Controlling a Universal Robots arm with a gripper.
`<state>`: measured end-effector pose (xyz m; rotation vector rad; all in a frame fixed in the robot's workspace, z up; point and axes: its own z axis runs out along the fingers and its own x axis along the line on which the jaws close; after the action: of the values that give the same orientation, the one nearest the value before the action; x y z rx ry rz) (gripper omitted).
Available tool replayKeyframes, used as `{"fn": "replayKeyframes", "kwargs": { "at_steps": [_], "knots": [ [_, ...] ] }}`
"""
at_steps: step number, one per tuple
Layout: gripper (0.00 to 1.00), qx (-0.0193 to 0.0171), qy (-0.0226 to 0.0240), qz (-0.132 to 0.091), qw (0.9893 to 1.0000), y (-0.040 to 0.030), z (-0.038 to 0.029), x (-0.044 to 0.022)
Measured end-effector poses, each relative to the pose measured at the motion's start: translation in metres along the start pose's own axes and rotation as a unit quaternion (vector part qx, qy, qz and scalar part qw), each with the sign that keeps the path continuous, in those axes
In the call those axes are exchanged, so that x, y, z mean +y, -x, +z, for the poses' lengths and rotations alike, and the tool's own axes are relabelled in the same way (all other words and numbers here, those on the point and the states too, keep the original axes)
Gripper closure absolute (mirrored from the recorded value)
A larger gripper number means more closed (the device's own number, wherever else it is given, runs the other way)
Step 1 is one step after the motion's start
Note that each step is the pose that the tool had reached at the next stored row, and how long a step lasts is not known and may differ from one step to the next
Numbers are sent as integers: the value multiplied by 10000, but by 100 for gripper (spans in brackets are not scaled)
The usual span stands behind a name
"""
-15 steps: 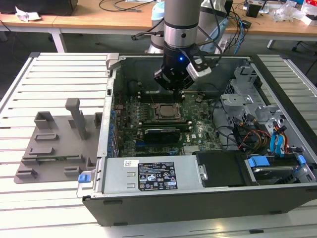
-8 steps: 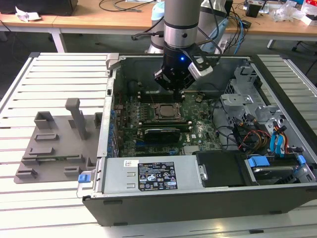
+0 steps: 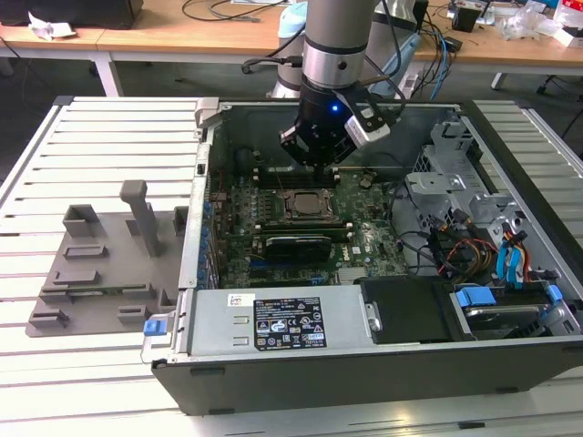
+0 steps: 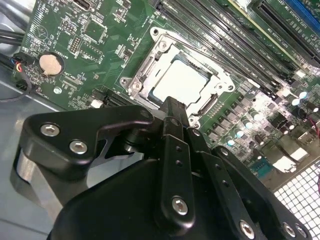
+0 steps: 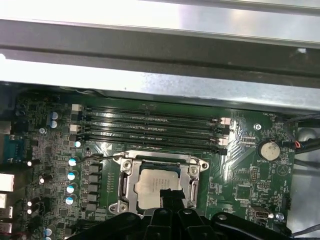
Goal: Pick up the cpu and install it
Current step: 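Install the first cpu locking lever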
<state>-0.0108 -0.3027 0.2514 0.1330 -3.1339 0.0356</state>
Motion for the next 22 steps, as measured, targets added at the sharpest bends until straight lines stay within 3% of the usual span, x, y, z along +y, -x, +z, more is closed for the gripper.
{"fn": "replayKeyframes", "kwargs": {
  "at_steps": [22],
  "knots": [
    [89,50,4,0,10000,0,0,0]
  ]
}}
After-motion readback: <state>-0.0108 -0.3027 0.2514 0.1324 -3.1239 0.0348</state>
